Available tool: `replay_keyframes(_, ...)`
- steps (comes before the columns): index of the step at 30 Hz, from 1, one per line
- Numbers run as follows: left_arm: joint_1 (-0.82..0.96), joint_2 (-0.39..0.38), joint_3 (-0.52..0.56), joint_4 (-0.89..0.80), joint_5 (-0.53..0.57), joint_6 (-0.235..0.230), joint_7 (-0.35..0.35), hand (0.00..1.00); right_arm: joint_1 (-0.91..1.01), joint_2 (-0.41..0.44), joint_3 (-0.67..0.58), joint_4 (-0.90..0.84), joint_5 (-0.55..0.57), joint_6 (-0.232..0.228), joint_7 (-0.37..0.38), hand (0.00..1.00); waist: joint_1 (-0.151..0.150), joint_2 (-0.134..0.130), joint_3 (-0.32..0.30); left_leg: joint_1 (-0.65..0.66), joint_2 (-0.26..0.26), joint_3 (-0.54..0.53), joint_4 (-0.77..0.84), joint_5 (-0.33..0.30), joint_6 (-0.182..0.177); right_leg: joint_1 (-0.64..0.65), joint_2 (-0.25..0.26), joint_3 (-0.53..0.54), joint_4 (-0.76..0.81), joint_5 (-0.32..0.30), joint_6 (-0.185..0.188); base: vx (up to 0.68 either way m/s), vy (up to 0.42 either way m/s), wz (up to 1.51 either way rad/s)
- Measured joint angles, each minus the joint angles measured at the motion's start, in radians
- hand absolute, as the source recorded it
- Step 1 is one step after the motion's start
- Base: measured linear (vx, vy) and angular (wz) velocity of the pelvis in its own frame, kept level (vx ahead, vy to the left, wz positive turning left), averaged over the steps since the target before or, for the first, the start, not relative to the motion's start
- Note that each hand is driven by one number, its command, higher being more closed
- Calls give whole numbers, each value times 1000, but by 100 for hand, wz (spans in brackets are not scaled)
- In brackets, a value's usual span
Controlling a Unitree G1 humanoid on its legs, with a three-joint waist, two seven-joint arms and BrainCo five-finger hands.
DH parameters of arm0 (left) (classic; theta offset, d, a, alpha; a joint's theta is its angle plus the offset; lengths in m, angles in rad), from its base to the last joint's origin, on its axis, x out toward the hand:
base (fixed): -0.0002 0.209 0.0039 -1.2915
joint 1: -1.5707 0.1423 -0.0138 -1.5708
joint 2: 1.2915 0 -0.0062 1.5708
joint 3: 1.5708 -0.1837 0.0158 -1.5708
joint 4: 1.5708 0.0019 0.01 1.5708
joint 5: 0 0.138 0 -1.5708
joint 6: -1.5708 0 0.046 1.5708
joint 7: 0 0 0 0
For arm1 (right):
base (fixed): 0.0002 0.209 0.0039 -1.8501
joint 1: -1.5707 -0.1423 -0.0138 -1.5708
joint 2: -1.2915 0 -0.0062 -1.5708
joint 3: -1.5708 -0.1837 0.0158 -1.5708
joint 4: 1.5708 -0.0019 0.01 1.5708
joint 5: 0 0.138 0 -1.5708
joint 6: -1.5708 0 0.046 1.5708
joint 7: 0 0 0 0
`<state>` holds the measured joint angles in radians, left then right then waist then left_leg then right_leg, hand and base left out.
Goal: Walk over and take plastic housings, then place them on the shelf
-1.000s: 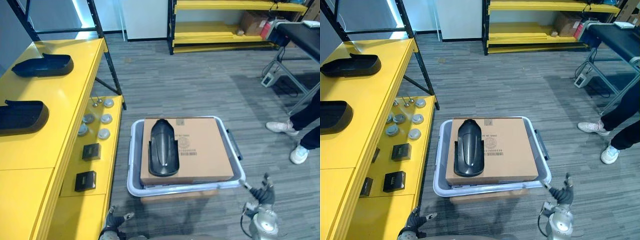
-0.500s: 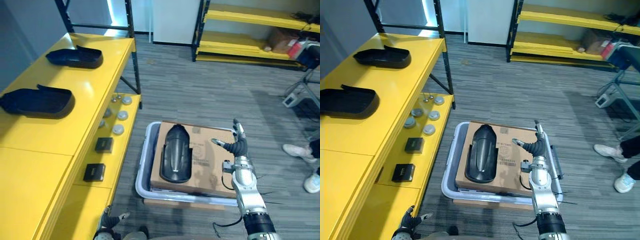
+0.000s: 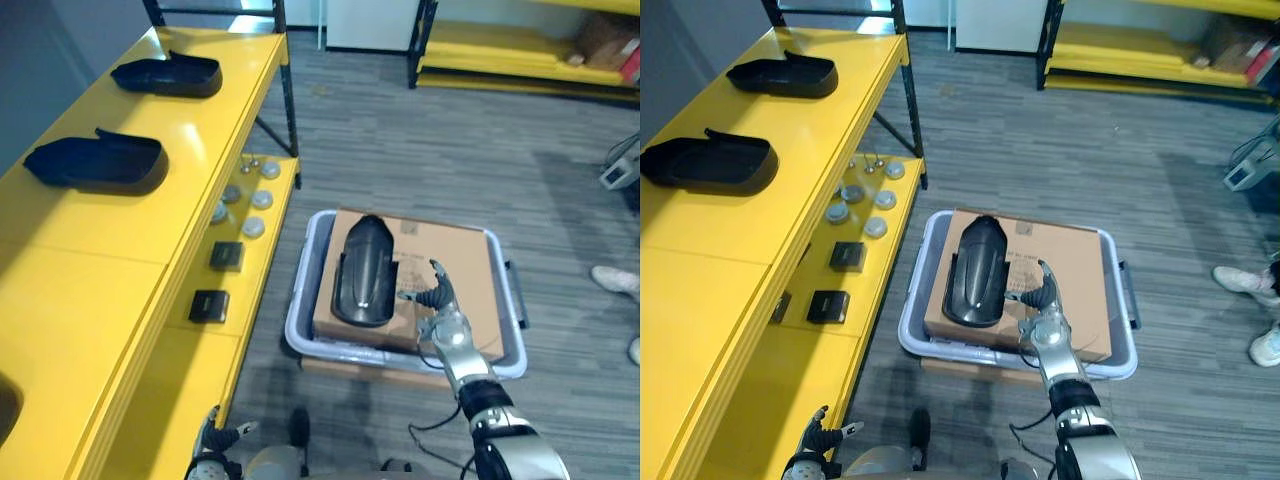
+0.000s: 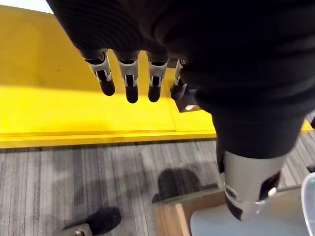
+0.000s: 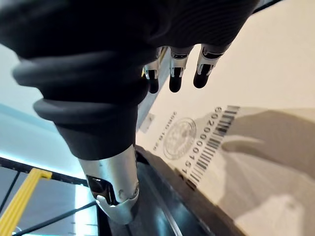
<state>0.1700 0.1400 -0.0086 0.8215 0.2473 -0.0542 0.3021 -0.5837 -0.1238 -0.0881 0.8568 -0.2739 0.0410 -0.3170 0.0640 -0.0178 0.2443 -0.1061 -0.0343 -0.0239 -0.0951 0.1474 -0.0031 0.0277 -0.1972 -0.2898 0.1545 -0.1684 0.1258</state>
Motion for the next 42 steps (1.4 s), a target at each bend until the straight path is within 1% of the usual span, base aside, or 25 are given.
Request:
replay_keyframes(1, -7, 1, 1, -8, -1, 0, 8, 0, -28, -3, -23, 4, -3, 7, -13, 0, 10, -5, 22, -9, 0, -2, 0, 6, 5, -5, -1, -3, -2, 9, 9, 21, -11, 18)
replay_keyframes(2, -13, 4, 1, -8, -1, 0, 11, 0, -59, -4, -35, 25, -3, 7, -17, 0, 13, -9, 36, -18, -2, -7, 1, 8, 7, -6, -5, -10, -2, 12, 10, 38, -9, 15)
replay_keyframes(4, -21, 4, 1, -9, -2, 0, 14, 0, -105, -4, -36, 53, -2, 8, -19, 0, 17, -9, 51, -34, -11, -6, 1, 17, 19, -17, -12, -10, -5, 19, 10, 77, 13, 7)
replay_keyframes(7, -41, 3, 1, -13, -3, -2, 31, 0, -149, -13, -44, 93, -2, 8, -39, 0, 29, -8, 86, -42, -26, -9, 1, 17, 19, -19, -25, -10, -7, 24, 9, 73, 29, 8)
replay_keyframes(10, -48, 3, 0, -18, -21, -11, 32, 0, -184, -27, -71, 119, -9, 10, -55, 0, 28, -9, 94, -67, -31, -24, 19, 16, 20, -33, -27, -9, -2, 31, 4, 54, 7, 17)
replay_keyframes(11, -61, 3, -1, -17, -22, -12, 33, 0, -230, -44, -95, 158, -15, 13, -54, 0, 31, -7, 115, -75, -33, -26, 43, 11, 24, -30, -30, -8, 6, 31, 4, -11, 2, 10)
replay_keyframes(12, -65, 2, -2, -17, -22, -12, 33, 0, -251, -49, -101, 180, -20, 19, -54, 100, 32, -6, 120, -77, -33, -27, 48, 8, 24, -31, -30, -8, 9, 31, 4, -29, -1, 8)
replay_keyframes(15, -86, 4, -17, -15, -40, -11, 38, 0, -305, -58, -119, 228, -52, 46, -54, 100, 36, 0, 132, -99, -24, -29, 65, -3, 20, -49, -22, -7, 20, 29, 0, -64, -11, 0)
replay_keyframes(17, -105, 4, -29, -3, -43, -9, 51, 0, -321, -62, -152, 242, -71, 53, -65, 100, 38, 4, 135, -105, -19, -30, 65, -6, 15, -54, -17, -8, 23, 19, -15, -90, -27, -1)
replay_keyframes(22, -113, 3, -31, 7, -53, -9, 53, 0, -326, -60, -173, 268, -70, 54, -82, 100, 34, 10, 138, -109, -11, -33, 59, -2, 10, -67, -11, -7, 38, 5, -28, -49, -28, -1)
replay_keyframes(28, -126, 4, -33, 16, -61, -8, 54, 0, -318, -45, -188, 276, -68, 72, -95, 100, 36, 5, 141, -104, -9, -25, 55, 4, 12, -67, -8, 0, 34, 8, -23, 27, -39, -3)
replay_keyframes(31, -132, 6, -33, 14, -61, -8, 54, 0, -314, -36, -188, 259, -67, 70, -94, 100, 34, -3, 145, -86, -8, -13, 40, 4, 12, -64, -9, 17, 34, 8, -23, 47, -30, -11)
replay_keyframes(35, -132, 6, -33, 14, -65, -8, 54, 0, -305, -29, -186, 255, -49, 66, -96, 100, 33, -6, 147, -63, -7, -8, 25, 4, 12, -52, -10, 20, 34, 8, -23, 29, -24, -4)
replay_keyframes(37, -132, 6, -33, 12, -77, -9, 54, 0, -268, -21, -184, 209, -48, 66, -96, 100, 33, -6, 147, -51, -7, -8, 21, 4, 11, -41, -11, 23, 35, 12, -19, 0, 0, 0)
replay_keyframes(39, -132, 5, -32, 12, -79, -8, 54, 0, -222, -7, -173, 121, -39, 67, -99, 100, 31, -6, 147, -48, -7, -4, 14, 4, 11, -44, -12, 28, 34, 14, -14, 2, -3, -7)
replay_keyframes(41, -132, 3, -30, 12, -79, -8, 55, 0, -168, 4, -166, 22, -29, 71, -101, 100, 31, -6, 147, -36, -8, 1, 5, 4, 12, -42, -14, 42, 34, 18, -8, 1, 1, -12)
replay_keyframes(42, -131, 3, -29, 8, -79, -8, 57, 0, -122, 12, -159, -56, -29, 73, -112, 100, 27, -6, 147, -31, -8, 2, 4, 4, 12, -39, -15, 45, 34, 22, -2, 0, 0, 0)
